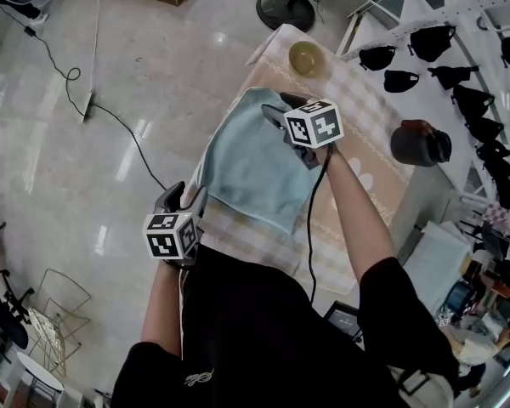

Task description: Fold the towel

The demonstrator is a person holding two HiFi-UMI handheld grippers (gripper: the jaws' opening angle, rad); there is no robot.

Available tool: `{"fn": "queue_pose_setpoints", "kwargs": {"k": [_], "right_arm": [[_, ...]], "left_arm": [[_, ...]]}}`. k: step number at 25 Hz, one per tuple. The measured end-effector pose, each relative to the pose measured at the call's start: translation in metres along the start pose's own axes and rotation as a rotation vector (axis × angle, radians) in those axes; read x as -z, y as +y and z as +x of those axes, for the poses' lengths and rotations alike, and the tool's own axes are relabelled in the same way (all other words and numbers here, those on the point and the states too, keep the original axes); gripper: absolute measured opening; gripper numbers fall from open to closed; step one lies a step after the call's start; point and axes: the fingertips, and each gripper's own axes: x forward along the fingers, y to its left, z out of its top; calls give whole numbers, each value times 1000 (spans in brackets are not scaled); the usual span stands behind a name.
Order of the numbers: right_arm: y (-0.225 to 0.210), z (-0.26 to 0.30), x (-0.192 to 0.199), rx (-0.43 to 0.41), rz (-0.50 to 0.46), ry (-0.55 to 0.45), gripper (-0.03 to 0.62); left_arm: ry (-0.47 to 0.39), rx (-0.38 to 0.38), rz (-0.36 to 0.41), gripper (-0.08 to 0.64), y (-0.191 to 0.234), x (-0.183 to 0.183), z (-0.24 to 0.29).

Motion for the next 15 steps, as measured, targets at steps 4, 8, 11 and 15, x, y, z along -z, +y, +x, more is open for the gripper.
{"fn": "queue_pose_setpoints", "kwargs": {"k": [4, 8, 11, 15], "right_arm": [[-15, -25, 20, 22, 20, -15, 224], [-31, -52, 52, 48, 45, -16, 224], [-43, -72, 76, 59, 56, -18, 224], [-57, -101, 106, 76, 67, -29, 224]], "left_arm": [[2, 22, 40, 215, -27, 5, -5], [10, 40, 74, 215, -59, 17, -2], [29, 71, 107, 215, -91, 31, 3], [56, 120, 153, 215, -138, 54, 10]]}}
